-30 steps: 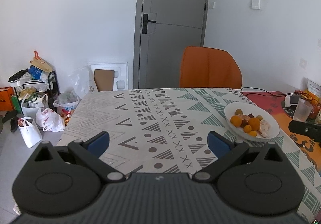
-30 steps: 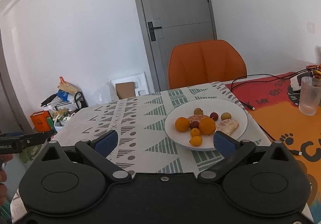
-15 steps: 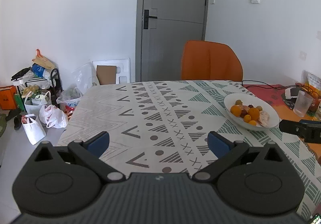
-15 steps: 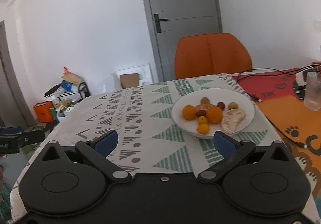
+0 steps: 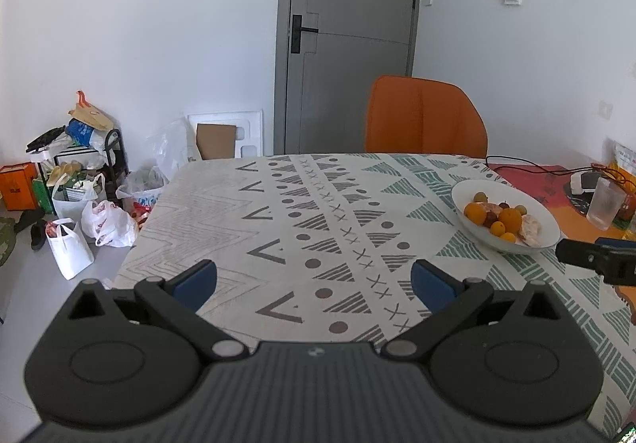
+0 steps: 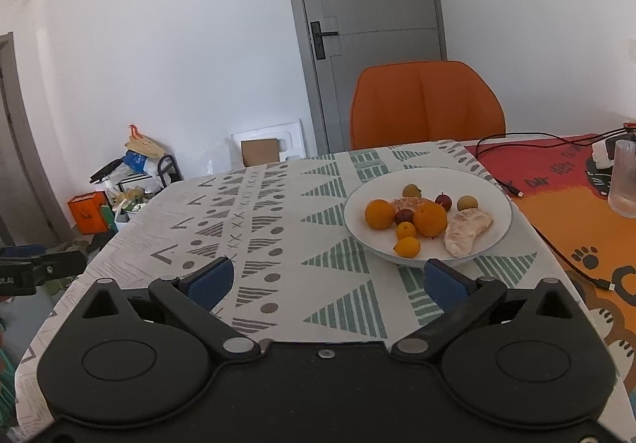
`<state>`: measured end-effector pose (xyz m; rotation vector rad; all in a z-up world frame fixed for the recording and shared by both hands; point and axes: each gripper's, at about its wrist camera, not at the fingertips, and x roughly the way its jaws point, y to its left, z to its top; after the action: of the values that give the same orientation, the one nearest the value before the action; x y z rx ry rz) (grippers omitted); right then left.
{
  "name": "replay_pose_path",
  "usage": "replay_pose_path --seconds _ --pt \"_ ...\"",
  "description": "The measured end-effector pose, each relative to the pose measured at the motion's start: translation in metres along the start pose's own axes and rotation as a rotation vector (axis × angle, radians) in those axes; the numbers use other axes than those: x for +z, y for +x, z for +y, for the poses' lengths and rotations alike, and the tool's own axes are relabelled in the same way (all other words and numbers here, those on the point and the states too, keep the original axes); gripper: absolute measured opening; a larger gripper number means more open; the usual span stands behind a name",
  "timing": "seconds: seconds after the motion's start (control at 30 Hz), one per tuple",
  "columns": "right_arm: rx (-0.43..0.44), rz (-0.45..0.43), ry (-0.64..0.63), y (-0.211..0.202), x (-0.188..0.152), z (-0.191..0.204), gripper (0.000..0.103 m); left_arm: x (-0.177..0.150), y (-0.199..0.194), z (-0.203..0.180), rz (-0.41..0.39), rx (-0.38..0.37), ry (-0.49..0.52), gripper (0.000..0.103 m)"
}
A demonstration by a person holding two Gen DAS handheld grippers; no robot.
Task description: Organize fruits
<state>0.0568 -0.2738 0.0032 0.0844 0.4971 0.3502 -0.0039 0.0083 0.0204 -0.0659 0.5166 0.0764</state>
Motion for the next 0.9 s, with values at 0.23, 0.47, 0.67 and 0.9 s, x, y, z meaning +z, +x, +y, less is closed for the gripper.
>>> replay_pose_path --seconds 0.23,0.47,0.67,0.9 --pt "0.002 -0.006 -0.005 -0.0012 0.0007 -0.0014 0.103 0.0012 -0.0008 -0.0004 -0.009 0.003 0.000 0.103" --pt "0.000 -0.008 -0.003 -0.0011 0.0002 -0.0023 0.103 0.0002 -0.0014 -0.0013 -0.011 0.005 0.007 0.103" --pt "-0.001 -0.003 -0.008 0.0002 -0.0010 -0.0023 0.103 0.0005 0.0000 0.0013 -0.007 0.008 0.003 0.103" --pt "0.001 0.001 -0.009 0.0004 -0.0015 -0.0024 0.103 0.0016 0.0009 0.0031 -0.006 0.010 -0.003 0.103"
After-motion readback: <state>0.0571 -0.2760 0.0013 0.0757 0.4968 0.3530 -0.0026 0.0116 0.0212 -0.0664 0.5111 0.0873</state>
